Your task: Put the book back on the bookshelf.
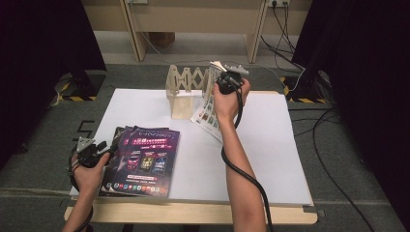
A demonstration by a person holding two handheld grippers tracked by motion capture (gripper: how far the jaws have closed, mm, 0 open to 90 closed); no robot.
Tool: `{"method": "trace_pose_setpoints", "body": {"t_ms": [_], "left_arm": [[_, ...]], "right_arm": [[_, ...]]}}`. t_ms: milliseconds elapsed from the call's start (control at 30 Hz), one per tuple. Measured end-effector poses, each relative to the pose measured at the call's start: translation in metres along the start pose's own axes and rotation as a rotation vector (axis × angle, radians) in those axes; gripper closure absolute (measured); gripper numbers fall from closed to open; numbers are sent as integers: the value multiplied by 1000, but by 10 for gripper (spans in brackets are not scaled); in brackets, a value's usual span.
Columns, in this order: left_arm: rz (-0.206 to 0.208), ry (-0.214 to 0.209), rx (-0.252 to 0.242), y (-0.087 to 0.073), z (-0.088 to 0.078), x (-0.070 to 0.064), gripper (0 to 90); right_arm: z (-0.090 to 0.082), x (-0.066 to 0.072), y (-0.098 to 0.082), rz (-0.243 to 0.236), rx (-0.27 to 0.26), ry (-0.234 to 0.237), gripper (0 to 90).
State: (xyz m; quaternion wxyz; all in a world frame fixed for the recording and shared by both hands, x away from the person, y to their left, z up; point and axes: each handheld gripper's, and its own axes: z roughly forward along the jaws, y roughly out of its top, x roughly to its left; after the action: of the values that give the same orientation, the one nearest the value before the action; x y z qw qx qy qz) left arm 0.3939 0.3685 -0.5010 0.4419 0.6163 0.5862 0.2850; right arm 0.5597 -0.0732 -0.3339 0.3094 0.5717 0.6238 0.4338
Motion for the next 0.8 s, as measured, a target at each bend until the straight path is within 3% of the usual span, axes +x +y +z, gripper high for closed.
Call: {"method": "trace_pose_setpoints", "body": {"t_ms": [333,633,800], "left_arm": [[4,0,4,0,0,0,457],[5,3,3,0,0,0,458],[5,4,5,0,1,-1,459]], "right_arm": [[-3,3,0,-25,-9,-20,743],[-18,1,7,7,-38,58,745],[-27,-1,10,22,-85,63,745]]}}
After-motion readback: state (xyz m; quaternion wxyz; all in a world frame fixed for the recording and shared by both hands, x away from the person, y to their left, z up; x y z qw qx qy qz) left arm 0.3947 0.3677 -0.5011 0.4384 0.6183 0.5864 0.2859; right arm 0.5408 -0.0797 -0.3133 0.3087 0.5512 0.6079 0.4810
